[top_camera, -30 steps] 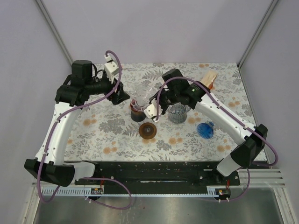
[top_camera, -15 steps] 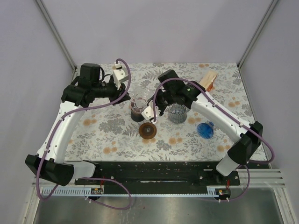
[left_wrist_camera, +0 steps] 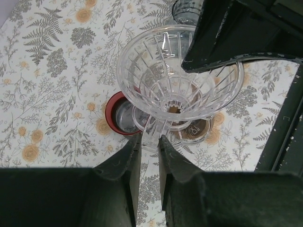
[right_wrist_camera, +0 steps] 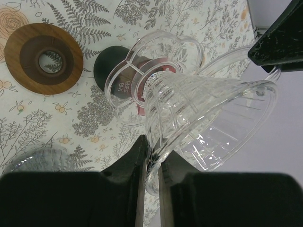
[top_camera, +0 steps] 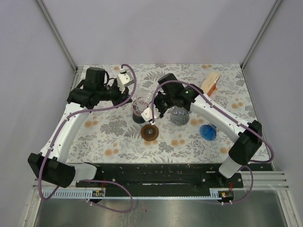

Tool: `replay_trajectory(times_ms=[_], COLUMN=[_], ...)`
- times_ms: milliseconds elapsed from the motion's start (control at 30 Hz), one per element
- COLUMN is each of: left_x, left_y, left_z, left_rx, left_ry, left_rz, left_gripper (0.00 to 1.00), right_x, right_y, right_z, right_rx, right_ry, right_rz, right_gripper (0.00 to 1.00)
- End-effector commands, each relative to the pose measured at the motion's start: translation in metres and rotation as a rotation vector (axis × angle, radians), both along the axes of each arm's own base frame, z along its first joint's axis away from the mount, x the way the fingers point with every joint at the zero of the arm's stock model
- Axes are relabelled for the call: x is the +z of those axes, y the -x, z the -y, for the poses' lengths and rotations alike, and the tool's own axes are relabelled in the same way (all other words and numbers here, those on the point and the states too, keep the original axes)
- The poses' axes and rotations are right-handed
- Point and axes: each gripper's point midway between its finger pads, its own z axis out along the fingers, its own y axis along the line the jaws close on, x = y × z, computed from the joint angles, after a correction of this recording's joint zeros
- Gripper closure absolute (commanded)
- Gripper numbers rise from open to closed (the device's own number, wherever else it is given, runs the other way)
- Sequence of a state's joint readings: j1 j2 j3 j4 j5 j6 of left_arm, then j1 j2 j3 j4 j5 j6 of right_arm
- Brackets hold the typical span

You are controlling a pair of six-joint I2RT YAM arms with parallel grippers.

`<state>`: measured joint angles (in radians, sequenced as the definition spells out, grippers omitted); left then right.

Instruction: Place the coffee filter in the dripper

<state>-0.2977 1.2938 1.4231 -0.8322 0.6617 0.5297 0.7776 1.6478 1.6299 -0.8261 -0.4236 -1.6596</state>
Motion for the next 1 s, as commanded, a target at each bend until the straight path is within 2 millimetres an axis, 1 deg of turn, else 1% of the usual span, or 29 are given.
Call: replay_trajectory(times_ms=[0,100,300,367,433,533,600,800,967], left_x=[-0.011,-0.011,-0.027,-0.027,-0.028,-0.036,-0.040,-0.039,-0.048], left_y=[-0.008,-0.015,-0.026,-0.030,-0.034,-0.038,-0.041,-0.051,-0.055], left_z=[0.004,0.002,-0.002,-0.004,-0.005,-0.007,-0.009,-0.016,-0.023], left_rx=[0.036,0.078,0.124,0.132,0.130,0.128,0.135,0.168,0.195], left_ry=[0.024,0.039,0.036,0.039,0.041,0.036,0.037,0.062,0.039], left_rz=[0.036,0.076,0.099,0.123,0.145,0.170,0.187,0.235,0.254], left_gripper=[1.00,1.00,1.00,1.00,1.00,1.00,1.00,1.00,1.00], right_x=[0.038,0.034,0.032,0.032,0.033,0.036,0.036,0.036,0.039], right_y=[-0.025,-0.030,-0.041,-0.044,-0.045,-0.045,-0.044,-0.043,-0.037], right_z=[-0.026,-0.029,-0.034,-0.034,-0.035,-0.034,-0.034,-0.034,-0.034], right_rx=[-0.047,-0.065,-0.086,-0.097,-0.103,-0.111,-0.110,-0.115,-0.106], right_ry=[-0.180,-0.184,-0.185,-0.190,-0.195,-0.208,-0.208,-0.217,-0.230], right_rz=[0.116,0.108,0.126,0.123,0.120,0.120,0.115,0.101,0.089], right_gripper=[0.80,0.75,0.62,0.57,0.48,0.35,0.29,0.27,0.27])
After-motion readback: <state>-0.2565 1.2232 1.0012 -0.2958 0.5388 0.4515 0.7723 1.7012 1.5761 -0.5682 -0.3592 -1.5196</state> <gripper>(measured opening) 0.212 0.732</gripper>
